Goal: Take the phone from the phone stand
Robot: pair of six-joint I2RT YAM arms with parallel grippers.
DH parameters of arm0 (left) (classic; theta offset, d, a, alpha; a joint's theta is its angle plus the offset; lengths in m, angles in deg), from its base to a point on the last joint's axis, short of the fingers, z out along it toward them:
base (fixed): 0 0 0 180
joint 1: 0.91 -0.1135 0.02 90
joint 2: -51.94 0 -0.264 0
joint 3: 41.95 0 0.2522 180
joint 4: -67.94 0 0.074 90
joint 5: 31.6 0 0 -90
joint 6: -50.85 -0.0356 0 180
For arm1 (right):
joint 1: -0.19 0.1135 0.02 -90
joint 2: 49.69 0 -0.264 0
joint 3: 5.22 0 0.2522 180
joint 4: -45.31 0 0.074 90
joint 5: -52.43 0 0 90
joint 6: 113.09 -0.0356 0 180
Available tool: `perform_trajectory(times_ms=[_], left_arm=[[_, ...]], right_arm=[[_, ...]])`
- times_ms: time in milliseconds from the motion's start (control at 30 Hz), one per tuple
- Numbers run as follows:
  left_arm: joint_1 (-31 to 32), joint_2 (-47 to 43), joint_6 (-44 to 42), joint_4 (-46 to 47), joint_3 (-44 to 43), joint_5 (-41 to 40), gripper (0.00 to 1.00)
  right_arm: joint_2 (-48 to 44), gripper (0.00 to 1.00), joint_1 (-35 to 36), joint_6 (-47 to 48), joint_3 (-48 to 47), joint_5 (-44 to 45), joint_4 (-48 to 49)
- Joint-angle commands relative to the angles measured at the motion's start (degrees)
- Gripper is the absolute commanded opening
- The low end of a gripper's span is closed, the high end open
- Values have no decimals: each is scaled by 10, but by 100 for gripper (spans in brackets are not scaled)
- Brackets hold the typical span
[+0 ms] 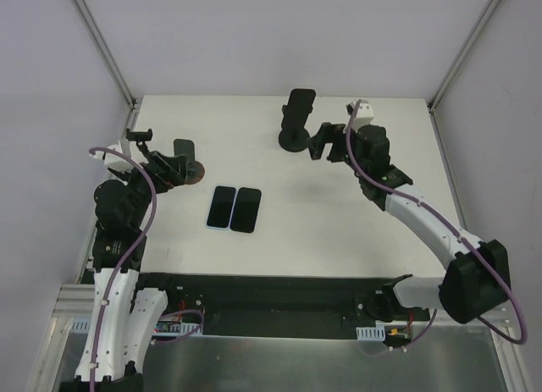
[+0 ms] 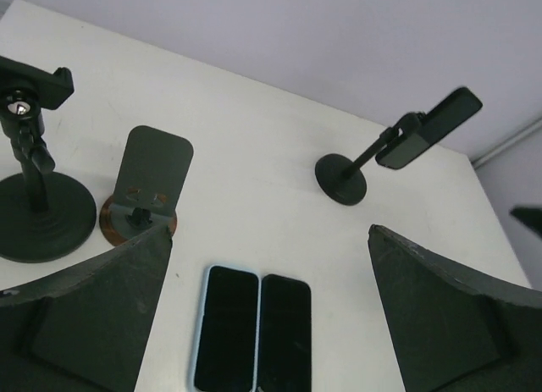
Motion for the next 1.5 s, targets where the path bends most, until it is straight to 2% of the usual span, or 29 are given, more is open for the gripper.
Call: perform_trajectory(times_ms=[0,167,400,900,1133,1300,1467], left_arm=[[4,-41,-133,-42,9,54,99],[5,-56,-139,-41,46,52,99],[42,-62,-166,-47,42,26,99],[68,-61,-173,-49,47,23,99],[68,-61,-174,-49,49,18,99],[68,-62,-174,-49,50,18,99],[68,-60,-174,-50,52,19,99]], right_arm=[[106,96,-3,46,-117,40,40],[211,96,-4,75,-256,69,50],[326,96,-4,81,-342,73,126],[366,96,10,87,-367,52,166],[389,96,17,93,-389,141,153],[414,99,20,104,-399,150,145],[407,88,20,105,-392,132,136]])
